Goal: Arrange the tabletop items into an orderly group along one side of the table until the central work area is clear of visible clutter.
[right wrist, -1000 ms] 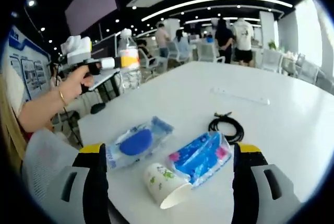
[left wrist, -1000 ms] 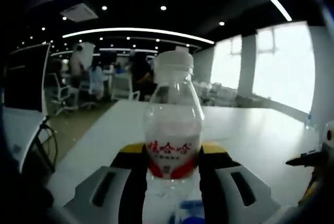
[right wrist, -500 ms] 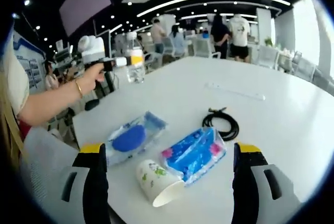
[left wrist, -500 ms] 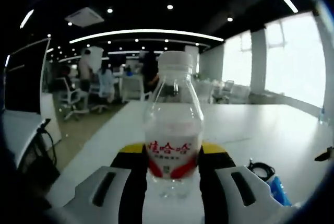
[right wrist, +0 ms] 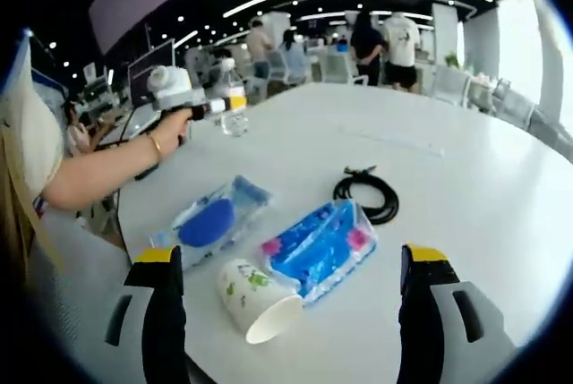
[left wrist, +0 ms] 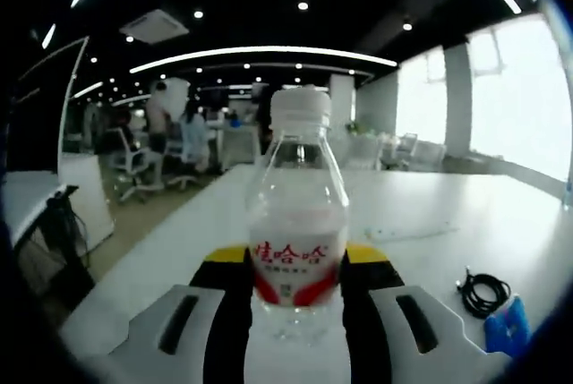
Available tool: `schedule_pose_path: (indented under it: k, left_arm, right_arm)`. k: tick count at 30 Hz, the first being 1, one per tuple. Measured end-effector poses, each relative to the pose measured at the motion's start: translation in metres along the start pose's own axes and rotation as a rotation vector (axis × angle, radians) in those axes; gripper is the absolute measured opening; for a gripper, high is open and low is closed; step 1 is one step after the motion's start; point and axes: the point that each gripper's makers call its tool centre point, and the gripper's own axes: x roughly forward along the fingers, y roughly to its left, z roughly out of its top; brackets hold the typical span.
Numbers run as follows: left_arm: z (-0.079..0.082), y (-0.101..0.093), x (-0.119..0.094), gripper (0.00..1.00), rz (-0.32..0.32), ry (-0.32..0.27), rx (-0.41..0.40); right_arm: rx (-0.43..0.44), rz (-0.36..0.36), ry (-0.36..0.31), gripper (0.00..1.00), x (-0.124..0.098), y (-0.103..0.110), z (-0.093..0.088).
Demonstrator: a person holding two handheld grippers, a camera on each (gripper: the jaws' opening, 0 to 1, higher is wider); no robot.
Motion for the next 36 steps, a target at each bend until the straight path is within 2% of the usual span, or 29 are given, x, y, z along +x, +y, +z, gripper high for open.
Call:
schedule_pose_path:
  k: [6,12,15,19,22,26,29,32,36]
  left_arm:
    - [-0.009,0.001,0.011,0.35,0.024,0.008,0.004]
    - [-0.021,0.003,0.022,0.36,0.026,0.020,0.009]
    - [-0.029,0.004,0.023,0.36,0.031,0.032,0.005]
    - [-0.032,0.000,0.023,0.36,0.012,0.020,0.006]
    - [-0.035,-0.003,0.021,0.36,0.010,0.012,0.018]
    - [-0.045,-0.003,0.022,0.36,0.014,0.034,0.017]
    - [-0.044,-0.004,0.023,0.36,0.012,0.028,0.027]
    - [-0.046,-0.002,0.024,0.36,0.038,0.055,0.047]
    - [-0.048,-0.004,0.022,0.37,0.062,0.058,0.070]
  right_arm:
    - [0.007,-0.001,0.037,1.00,0.003,-0.003,-0.009]
    - [0.088,0.030,0.009,0.99,0.004,-0.004,-0.005]
    - [0.083,0.023,0.021,0.99,0.005,-0.005,-0.007]
    - [0.077,0.031,0.046,0.99,0.006,-0.003,-0.011]
    - [0.109,0.048,0.040,0.99,0.005,-0.002,-0.010]
    - [0.129,0.044,0.032,0.99,0.003,-0.005,-0.009]
    - [0.139,0.042,0.033,0.99,0.003,-0.006,-0.010]
    - [0.153,0.050,0.041,0.99,0.004,-0.004,-0.012]
    - [0.150,0.051,0.050,0.99,0.004,-0.003,-0.013]
